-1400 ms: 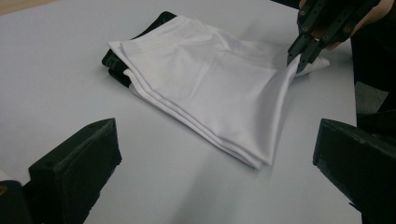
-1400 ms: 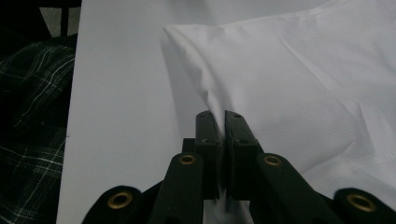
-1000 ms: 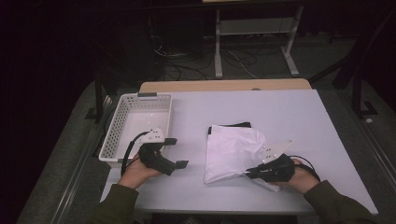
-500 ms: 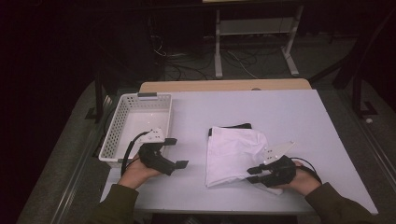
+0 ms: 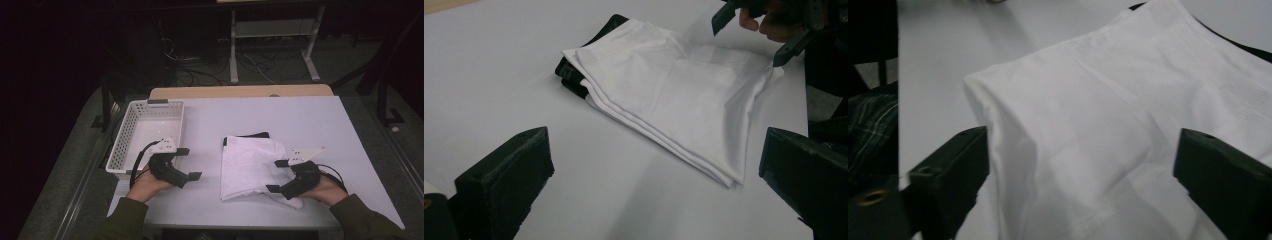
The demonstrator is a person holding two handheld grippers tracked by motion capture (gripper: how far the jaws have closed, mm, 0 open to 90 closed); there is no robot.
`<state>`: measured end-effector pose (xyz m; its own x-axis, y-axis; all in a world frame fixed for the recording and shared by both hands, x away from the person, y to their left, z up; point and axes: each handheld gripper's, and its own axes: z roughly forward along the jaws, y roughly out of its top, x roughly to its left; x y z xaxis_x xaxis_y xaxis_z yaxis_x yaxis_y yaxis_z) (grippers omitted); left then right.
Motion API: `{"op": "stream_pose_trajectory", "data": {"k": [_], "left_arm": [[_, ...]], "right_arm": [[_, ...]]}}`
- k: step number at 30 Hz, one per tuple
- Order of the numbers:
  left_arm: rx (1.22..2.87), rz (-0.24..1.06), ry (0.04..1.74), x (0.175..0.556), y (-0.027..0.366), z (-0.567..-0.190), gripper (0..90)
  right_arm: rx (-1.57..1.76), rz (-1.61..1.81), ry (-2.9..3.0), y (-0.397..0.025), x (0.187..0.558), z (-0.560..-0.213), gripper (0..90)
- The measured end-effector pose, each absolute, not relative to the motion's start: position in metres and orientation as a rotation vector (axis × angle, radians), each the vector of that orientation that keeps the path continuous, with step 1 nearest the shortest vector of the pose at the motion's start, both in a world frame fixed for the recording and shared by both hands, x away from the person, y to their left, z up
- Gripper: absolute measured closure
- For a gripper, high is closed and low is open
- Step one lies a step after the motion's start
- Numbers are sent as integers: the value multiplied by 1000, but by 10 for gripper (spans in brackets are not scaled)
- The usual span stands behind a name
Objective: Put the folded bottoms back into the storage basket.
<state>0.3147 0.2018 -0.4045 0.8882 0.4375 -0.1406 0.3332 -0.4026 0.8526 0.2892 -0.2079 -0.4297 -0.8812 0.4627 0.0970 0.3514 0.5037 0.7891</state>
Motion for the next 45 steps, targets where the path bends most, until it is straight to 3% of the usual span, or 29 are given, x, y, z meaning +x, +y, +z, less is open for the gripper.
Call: {"op": "stream_pose_trajectory", "data": {"k": [3,31,45], "left_arm": [[2026,128,558,315,202,-404,4],[2025,129,560,315,202,-405,4],[1992,178,571,311,201,-398,3]], "right_arm": [[751,1308,2587,-211,290,-430,0],[876,1314,2494,-264,263,-437,0],[838,1307,2521,-260,265,-440,0]]}}
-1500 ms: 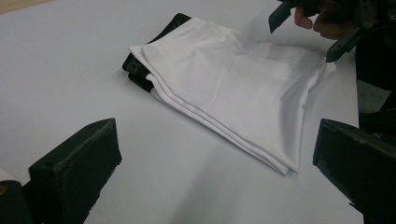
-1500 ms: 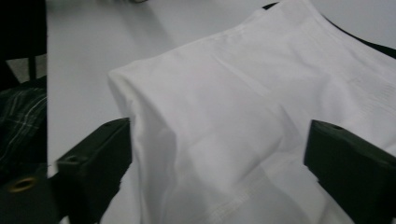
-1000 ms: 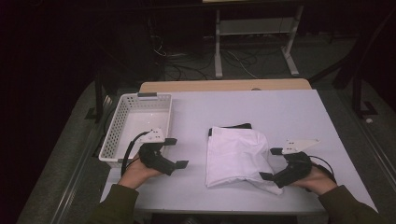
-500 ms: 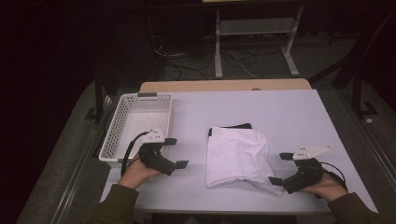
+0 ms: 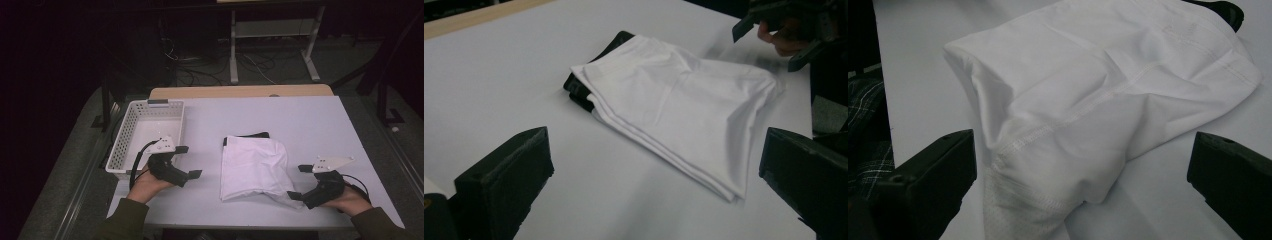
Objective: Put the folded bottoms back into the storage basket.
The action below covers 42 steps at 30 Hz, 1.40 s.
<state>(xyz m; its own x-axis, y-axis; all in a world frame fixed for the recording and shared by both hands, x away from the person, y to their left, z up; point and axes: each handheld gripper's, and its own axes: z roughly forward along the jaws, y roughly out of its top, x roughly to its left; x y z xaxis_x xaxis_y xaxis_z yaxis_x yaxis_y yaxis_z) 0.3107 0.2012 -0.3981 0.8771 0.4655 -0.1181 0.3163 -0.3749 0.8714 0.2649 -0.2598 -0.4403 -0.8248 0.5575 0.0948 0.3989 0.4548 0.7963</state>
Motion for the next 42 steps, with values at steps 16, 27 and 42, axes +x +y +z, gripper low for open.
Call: {"op": "stream_pose_trajectory", "data": {"k": [16,27,42], "left_arm": [[2009,132,518,300,174,-400,3],[2013,119,506,295,159,-403,3],[2041,99,486,291,140,-411,3]], "right_arm": [[829,1317,2534,-258,265,-440,0],[820,1312,2547,-257,265,-441,0],[813,1312,2555,-256,265,-441,0]]}}
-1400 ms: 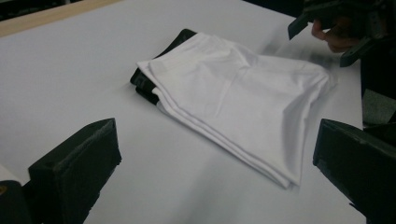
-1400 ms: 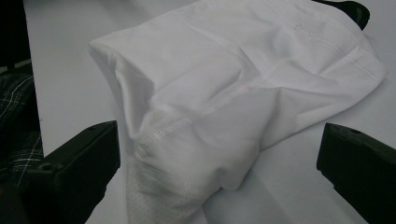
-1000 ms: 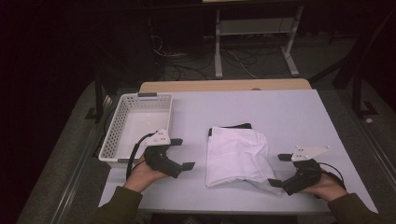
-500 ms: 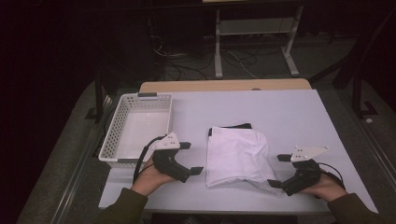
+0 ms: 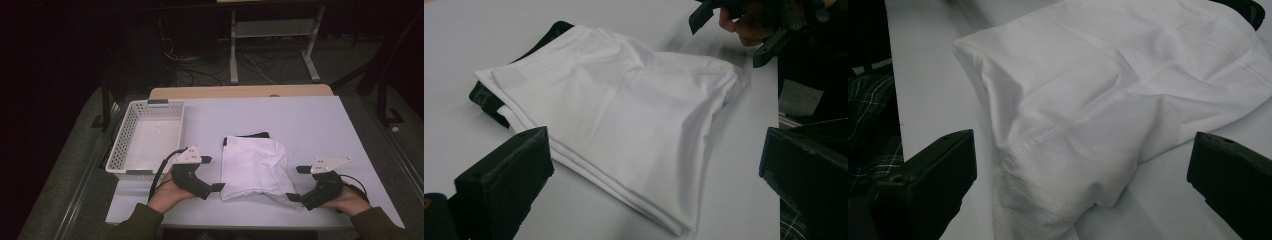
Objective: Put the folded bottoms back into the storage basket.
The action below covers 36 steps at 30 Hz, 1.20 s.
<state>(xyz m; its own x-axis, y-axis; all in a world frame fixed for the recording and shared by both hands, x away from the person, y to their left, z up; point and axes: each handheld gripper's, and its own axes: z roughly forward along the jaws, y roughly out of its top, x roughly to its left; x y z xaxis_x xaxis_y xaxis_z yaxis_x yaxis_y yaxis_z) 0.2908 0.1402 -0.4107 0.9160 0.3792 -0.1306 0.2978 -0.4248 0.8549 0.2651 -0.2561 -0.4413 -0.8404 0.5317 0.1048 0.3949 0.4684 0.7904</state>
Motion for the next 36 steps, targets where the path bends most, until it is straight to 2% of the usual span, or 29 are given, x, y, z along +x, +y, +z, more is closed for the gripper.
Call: {"op": "stream_pose_trajectory", "data": {"k": [18,36], "left_arm": [[2103,86,514,290,116,-436,3],[2144,106,629,303,108,-456,3]], "right_arm": [[803,1303,2562,-255,266,-442,0],[798,1297,2568,-254,265,-443,0]]}}
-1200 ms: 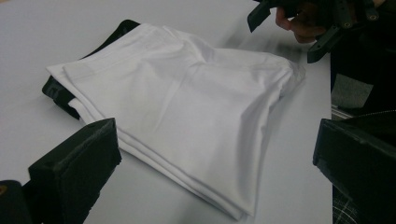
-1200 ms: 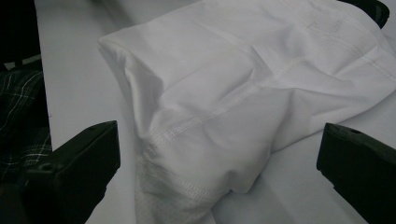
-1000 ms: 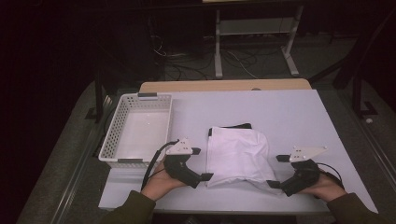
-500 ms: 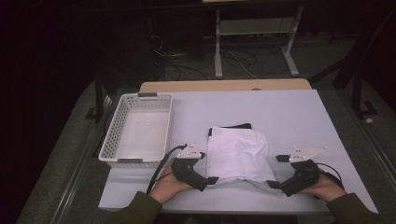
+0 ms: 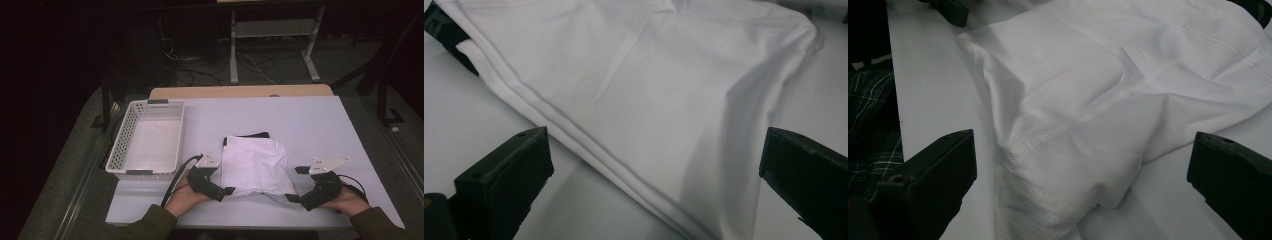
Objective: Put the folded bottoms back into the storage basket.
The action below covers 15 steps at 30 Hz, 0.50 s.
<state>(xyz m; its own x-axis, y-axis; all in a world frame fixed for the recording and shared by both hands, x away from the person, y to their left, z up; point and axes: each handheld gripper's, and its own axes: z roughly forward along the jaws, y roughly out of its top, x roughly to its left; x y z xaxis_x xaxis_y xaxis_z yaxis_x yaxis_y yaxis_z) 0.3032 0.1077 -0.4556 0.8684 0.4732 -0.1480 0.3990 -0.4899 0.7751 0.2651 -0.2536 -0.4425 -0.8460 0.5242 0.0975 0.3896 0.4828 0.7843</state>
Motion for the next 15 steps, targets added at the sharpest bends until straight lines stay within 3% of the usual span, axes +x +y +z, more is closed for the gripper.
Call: {"op": "stream_pose_trajectory", "data": {"k": [15], "left_arm": [[2114,167,704,322,105,-456,3]], "right_arm": [[798,1299,2567,-254,265,-442,0]]}}
